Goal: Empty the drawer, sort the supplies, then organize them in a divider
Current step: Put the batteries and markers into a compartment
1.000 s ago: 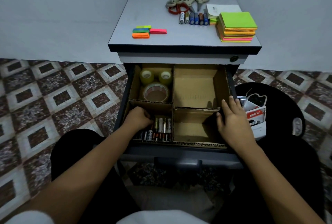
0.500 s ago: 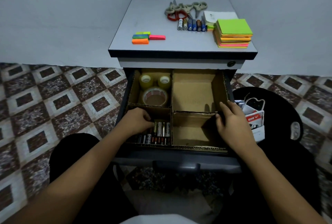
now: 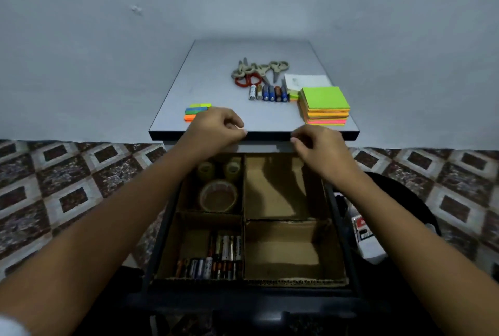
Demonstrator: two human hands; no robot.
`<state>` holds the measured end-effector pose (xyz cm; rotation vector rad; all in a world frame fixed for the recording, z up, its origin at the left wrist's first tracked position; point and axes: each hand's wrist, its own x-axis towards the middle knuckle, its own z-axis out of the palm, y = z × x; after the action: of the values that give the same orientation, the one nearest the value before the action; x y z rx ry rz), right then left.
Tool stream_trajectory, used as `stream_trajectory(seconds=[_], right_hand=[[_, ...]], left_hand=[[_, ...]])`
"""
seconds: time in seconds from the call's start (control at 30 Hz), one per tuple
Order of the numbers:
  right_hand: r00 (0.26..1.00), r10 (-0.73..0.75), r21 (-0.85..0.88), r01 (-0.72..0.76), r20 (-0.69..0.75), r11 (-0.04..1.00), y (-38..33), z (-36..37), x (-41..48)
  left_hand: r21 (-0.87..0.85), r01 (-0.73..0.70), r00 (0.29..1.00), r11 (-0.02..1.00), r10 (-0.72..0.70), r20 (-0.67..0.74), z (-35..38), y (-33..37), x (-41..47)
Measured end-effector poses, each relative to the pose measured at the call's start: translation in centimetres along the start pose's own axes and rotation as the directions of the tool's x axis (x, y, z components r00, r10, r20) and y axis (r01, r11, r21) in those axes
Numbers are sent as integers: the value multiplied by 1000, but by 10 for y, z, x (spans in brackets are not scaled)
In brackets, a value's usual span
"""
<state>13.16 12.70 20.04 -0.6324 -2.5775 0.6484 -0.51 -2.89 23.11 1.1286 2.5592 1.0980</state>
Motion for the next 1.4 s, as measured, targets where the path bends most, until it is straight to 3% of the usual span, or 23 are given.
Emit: stream_trajectory(seconds=[0.13,0.23,0.43,0.6,0.87,1.2,1.4], right_hand=[[1000,7,65,-5,-19,998,-17,-15,46],[996,66,176,-76,58,981,-23,-24,80],[975,121,220,-162,189,962,-24,-23,136],[963,146,171,-187,227,967,-26,-16,163],[961,139,57,-157,239,986,-25,3,184],[961,29,-250,42,274,967,-38,20,197],[972,6,-303,68,234,951,-42,30,202]], left_hand=[[-111,109,994,988,-109,8,2,14,52],[-163,218,976,962,-219,17,6,19,92],[-43,316,948,948,-317,-30,20,16,145],[-141,437,899,888,-428,90,30,13,161],[-201,539,835,818,-486,259,16,8,169],[-245,541,837,804,-489,245,-15,-10,168],[-269,530,846,804,-484,224,-20,-9,165]])
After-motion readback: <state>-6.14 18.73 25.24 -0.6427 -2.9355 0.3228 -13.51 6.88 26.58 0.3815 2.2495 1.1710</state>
